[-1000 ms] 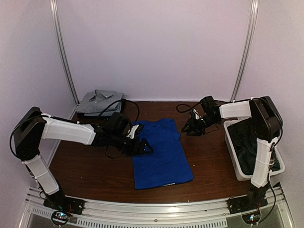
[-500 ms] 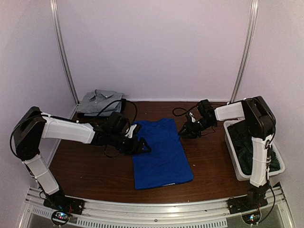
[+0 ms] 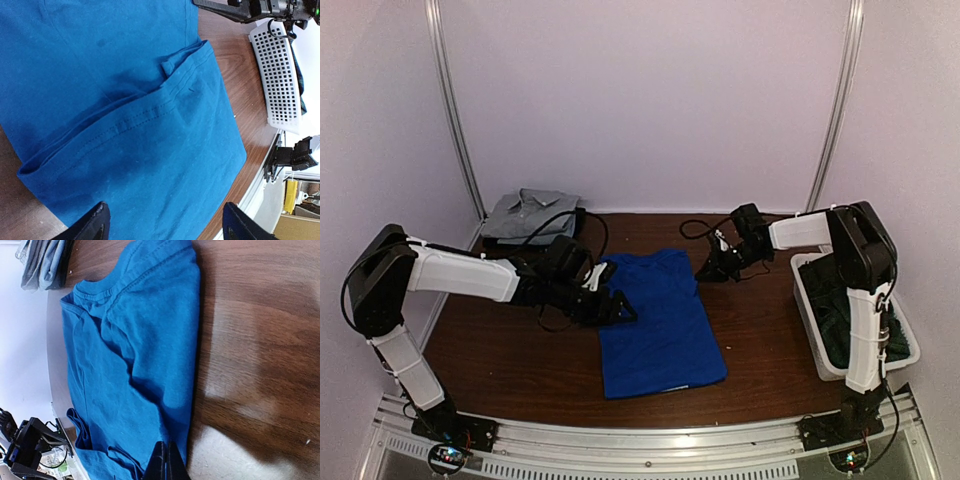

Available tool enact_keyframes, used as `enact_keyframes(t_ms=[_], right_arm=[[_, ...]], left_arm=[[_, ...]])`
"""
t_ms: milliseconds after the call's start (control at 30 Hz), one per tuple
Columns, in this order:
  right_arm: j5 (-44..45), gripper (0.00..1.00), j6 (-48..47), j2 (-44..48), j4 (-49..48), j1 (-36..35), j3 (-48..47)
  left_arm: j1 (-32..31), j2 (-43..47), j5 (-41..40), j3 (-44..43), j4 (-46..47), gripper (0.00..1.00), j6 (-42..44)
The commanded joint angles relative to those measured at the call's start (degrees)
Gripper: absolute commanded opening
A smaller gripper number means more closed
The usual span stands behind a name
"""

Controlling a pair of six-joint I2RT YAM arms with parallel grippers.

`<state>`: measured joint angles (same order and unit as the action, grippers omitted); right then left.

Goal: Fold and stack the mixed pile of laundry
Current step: Smooth out the 2/3-rectangle-folded T-shirt at the center of the board.

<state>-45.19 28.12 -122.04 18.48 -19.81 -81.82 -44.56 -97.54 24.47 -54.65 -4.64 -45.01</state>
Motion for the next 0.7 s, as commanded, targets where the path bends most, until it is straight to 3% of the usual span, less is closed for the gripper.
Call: enact_keyframes(t_ms=[0, 500, 667], right_arm=[[0.6, 0.00, -2.3, 1.6, 1.2, -1.7, -3.2], [7.6, 0.00, -9.9, -3.2, 13.3, -8.8, -11.9], [6.6, 0.08, -11.2, -6.4, 15.2, -9.6, -12.4]], left_arm=[[0.6, 0.7, 0.1, 0.0, 0.9, 0.79, 1.0], [0.6, 0.4, 0.4, 0.6, 0.7, 0.79, 0.9], [0.7, 0.3, 0.1, 0.3, 0.3, 0.80, 1.0]])
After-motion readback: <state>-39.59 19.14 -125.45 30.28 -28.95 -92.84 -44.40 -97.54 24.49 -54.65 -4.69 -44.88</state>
